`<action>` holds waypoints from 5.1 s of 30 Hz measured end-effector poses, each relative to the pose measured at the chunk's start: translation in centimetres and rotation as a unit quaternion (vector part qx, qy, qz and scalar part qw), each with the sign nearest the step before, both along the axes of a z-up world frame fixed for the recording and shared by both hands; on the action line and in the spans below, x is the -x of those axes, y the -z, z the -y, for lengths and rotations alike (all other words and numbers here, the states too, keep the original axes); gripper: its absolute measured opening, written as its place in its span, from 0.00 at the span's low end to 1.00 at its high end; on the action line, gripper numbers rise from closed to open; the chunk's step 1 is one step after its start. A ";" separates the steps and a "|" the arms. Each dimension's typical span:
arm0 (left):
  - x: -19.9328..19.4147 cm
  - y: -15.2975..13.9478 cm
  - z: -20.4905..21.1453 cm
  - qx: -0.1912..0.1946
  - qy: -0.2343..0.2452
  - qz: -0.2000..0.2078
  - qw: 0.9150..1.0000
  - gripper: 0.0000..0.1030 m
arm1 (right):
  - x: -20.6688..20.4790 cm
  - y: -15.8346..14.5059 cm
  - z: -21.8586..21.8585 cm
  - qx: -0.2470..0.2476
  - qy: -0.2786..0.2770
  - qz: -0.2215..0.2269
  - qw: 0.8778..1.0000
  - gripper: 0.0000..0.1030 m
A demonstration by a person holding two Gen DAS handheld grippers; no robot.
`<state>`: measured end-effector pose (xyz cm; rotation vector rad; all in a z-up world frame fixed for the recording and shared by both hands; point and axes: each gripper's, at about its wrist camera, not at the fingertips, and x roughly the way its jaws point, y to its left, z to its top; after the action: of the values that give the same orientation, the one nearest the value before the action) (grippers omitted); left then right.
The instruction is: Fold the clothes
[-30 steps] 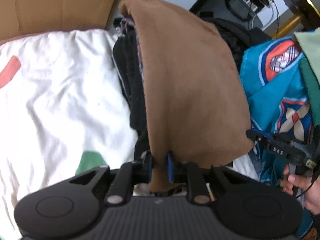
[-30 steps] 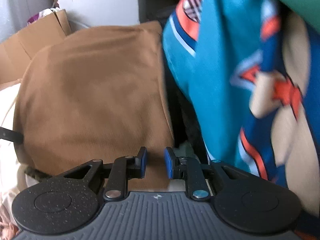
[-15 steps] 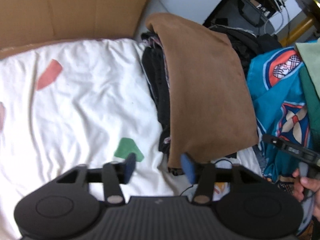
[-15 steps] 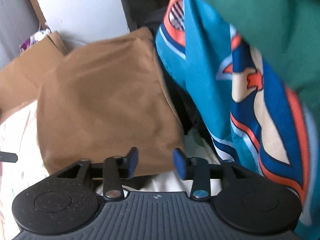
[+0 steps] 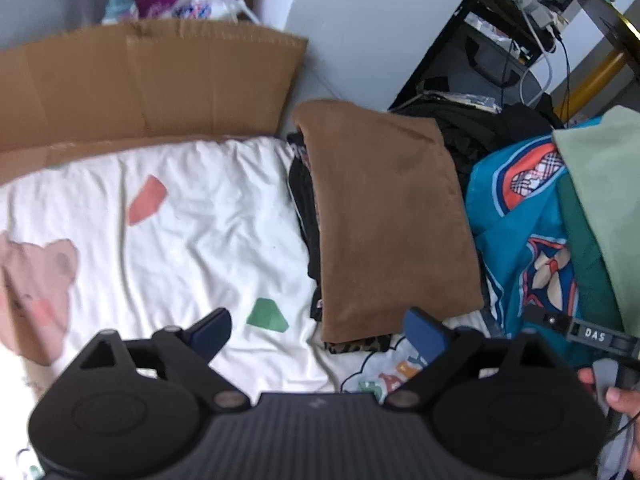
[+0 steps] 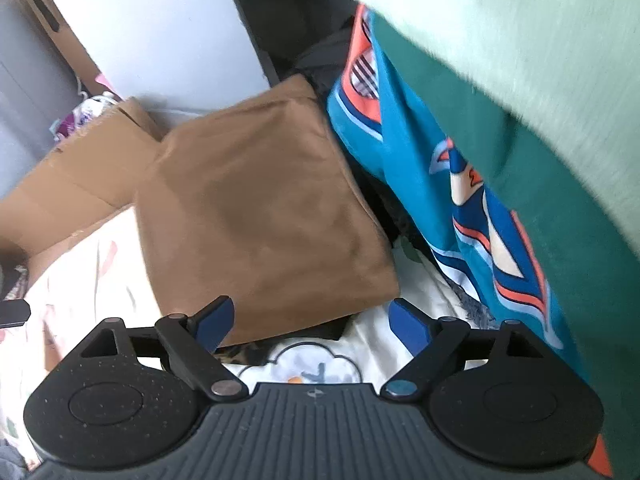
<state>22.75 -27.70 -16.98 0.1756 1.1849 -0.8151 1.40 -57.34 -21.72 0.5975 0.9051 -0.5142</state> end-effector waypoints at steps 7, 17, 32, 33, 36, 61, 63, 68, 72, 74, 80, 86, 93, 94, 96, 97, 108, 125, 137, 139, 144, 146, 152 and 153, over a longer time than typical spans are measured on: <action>1.4 -6.7 -2.1 -0.030 -0.019 0.032 0.999 0.98 | 0.0 -5.2 -1.7 -0.013 -0.019 0.004 1.000 0.92; 2.9 -14.1 -6.1 -0.054 -0.067 0.059 0.995 0.99 | 1.2 -12.2 -3.8 -0.017 -0.039 0.019 0.999 0.97; 7.1 -23.6 -13.5 -0.043 -0.122 0.103 0.986 0.99 | 3.5 -21.5 -6.3 -0.009 -0.048 0.016 0.999 0.99; 7.5 -24.1 -14.2 -0.043 -0.128 0.106 0.985 0.99 | 3.7 -22.0 -6.6 -0.007 -0.050 0.015 0.999 0.99; 8.5 -25.3 -16.5 -0.044 -0.143 0.108 0.983 0.99 | 4.2 -23.6 -7.6 -0.009 -0.053 0.019 0.998 0.99; 14.8 -26.8 -29.8 -0.082 -0.261 0.133 0.953 0.99 | 4.2 -26.8 -15.5 -0.019 -0.140 0.050 0.989 0.99; 15.3 -26.3 -30.0 -0.090 -0.267 0.141 0.949 0.99 | 4.1 -26.4 -15.8 -0.013 -0.143 0.047 0.989 0.99; 16.3 -24.8 -30.0 -0.103 -0.289 0.153 0.940 0.99 | 3.8 -25.0 -16.1 -0.003 -0.148 0.034 0.988 0.99; 17.0 -23.9 -29.7 -0.108 -0.299 0.155 0.935 0.99 | 3.9 -23.9 -16.3 0.005 -0.156 0.029 0.987 0.99; 17.5 -23.5 -29.3 -0.110 -0.302 0.157 0.934 0.99 | 4.0 -23.4 -16.5 0.007 -0.161 0.027 0.987 0.99; 18.7 -22.2 -28.2 -0.113 -0.319 0.158 0.928 0.99 | 3.9 -22.0 -17.6 0.009 -0.183 0.017 0.983 0.99; 19.7 -20.6 -26.9 -0.116 -0.328 0.149 0.926 0.99 | 3.5 -22.1 -18.2 0.025 -0.194 0.007 0.981 0.99; 21.0 -19.2 -25.5 -0.115 -0.343 0.140 0.922 0.99 | 3.3 -21.9 -20.1 0.034 -0.243 -0.008 0.969 0.99; 21.1 -19.0 -25.3 -0.115 -0.345 0.139 0.921 0.99 | 3.3 -21.9 -20.3 0.037 -0.249 -0.010 0.968 0.99; 21.4 -18.6 -25.0 -0.115 -0.351 0.137 0.919 0.99 | 3.5 -21.9 -20.7 0.042 -0.257 -0.013 0.965 0.99; 21.5 -18.5 -24.9 -0.115 -0.354 0.138 0.918 0.99 | 3.6 -22.0 -20.7 0.044 -0.259 -0.014 0.965 0.99; 22.1 -17.9 -23.2 -0.125 -0.347 0.140 0.919 0.99 | 4.2 -22.5 -22.3 0.019 -0.285 0.000 0.958 0.99; 21.9 -16.1 -23.2 -0.123 -0.370 0.102 0.915 0.99 | 3.6 -22.4 -25.0 0.024 -0.349 -0.001 0.937 0.99; 21.8 -15.9 -22.7 -0.145 -0.368 0.105 0.912 0.99 | 3.1 -22.2 -25.6 0.013 -0.367 -0.006 0.930 0.99; 21.8 -15.9 -22.6 -0.148 -0.368 0.108 0.912 0.99 | 3.1 -22.2 -25.7 0.011 -0.368 -0.007 0.930 0.99; 21.9 -16.1 -22.9 -0.148 -0.373 0.111 0.909 0.99 | 3.0 -22.1 -25.7 0.007 -0.370 -0.008 0.929 0.99; 21.9 -16.2 -23.0 -0.146 -0.374 0.111 0.909 0.99 | 3.0 -22.1 -25.7 0.005 -0.370 -0.009 0.929 0.99; 22.0 -16.2 -23.3 -0.145 -0.378 0.113 0.907 0.99 | 3.0 -22.1 -26.0 0.005 -0.372 -0.009 0.928 0.99; 21.9 -16.2 -23.3 -0.146 -0.378 0.113 0.907 0.99 | 3.0 -22.1 -26.0 0.005 -0.372 -0.010 0.928 0.99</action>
<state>0.80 -4.37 -0.76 0.0412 1.0287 0.0694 -1.62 -31.30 0.39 0.2015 1.0657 0.1624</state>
